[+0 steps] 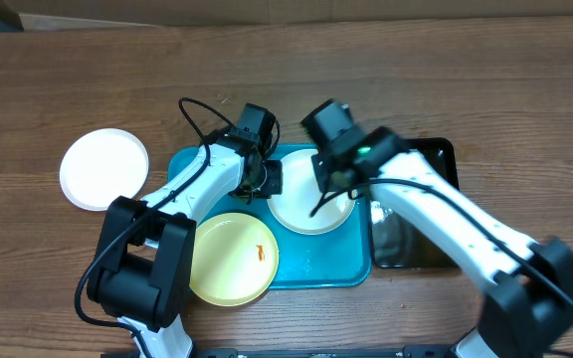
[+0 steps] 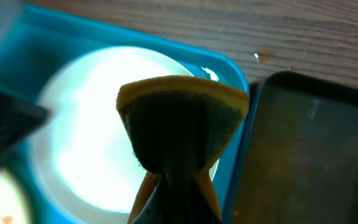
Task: Clean dirty plates on tray and stack at the side
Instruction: 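Wipe the white plate surface with the sponge in the right gripper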
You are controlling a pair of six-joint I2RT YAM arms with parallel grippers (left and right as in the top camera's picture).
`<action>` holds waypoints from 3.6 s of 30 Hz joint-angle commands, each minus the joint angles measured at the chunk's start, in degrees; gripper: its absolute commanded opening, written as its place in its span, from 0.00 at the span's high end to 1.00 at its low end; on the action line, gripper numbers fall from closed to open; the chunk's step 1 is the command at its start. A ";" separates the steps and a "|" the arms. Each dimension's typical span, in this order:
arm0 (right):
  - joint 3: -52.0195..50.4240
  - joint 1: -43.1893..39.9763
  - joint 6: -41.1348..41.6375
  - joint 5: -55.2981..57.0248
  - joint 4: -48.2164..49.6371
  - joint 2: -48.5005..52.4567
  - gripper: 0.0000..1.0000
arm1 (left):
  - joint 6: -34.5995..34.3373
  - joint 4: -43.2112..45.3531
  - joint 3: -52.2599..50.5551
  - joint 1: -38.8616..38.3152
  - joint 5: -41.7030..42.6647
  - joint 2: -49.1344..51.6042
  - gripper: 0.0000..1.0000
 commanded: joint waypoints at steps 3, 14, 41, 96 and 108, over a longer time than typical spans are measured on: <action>1.16 1.44 -0.37 11.80 1.05 6.95 0.96 | -0.81 0.00 0.59 -0.17 0.02 0.74 0.96; 0.98 1.42 -0.33 9.68 1.70 14.88 0.96 | -0.81 -0.17 0.59 -0.17 0.02 0.74 0.96; 21.00 -3.52 -7.34 -23.82 -10.38 14.84 0.96 | -0.76 -0.24 0.59 -0.17 0.00 0.74 0.96; 7.10 -15.04 -22.88 -57.42 1.42 14.10 0.96 | -0.09 -0.22 0.59 -0.17 -0.02 0.74 0.96; 3.37 -15.19 -18.82 -49.70 4.35 14.23 0.96 | -0.11 -0.22 0.59 -0.17 0.00 0.74 0.95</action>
